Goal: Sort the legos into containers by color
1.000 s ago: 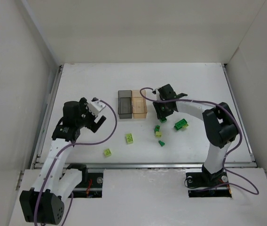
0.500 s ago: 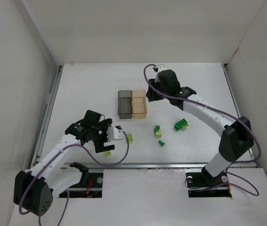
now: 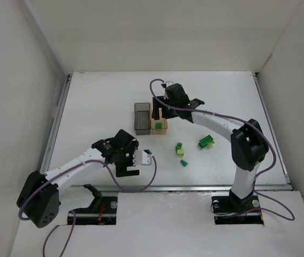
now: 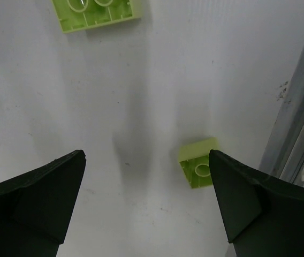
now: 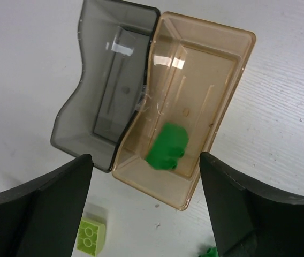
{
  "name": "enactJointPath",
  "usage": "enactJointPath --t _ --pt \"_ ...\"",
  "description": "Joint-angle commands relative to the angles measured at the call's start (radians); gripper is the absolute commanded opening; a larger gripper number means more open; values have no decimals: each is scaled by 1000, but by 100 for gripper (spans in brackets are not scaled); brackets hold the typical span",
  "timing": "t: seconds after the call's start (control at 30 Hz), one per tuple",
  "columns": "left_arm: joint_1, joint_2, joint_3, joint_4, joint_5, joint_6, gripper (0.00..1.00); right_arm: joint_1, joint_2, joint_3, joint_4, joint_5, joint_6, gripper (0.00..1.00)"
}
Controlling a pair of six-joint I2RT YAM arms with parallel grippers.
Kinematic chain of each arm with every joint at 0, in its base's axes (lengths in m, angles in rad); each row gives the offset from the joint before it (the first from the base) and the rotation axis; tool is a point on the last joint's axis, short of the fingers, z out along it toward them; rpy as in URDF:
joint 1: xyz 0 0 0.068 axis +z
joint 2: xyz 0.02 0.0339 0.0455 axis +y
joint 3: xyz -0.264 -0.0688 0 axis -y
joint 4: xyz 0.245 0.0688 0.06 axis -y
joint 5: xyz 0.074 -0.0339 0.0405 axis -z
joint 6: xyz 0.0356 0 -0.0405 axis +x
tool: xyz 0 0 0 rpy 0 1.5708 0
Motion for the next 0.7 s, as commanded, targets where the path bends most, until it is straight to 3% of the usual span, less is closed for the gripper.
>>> enactJointPath --t 0.0,0.43,0.67 --pt "-22 14 -36 30 -57 -51 99 1 -72 47 49 -58 -23 87" --pt "-61 69 -16 4 -85 -131 96 1 -231 -46 60 -38 -53 87" --pt "-61 -87 51 -74 -23 -108 97 1 -250 -84 60 -38 -62 87"
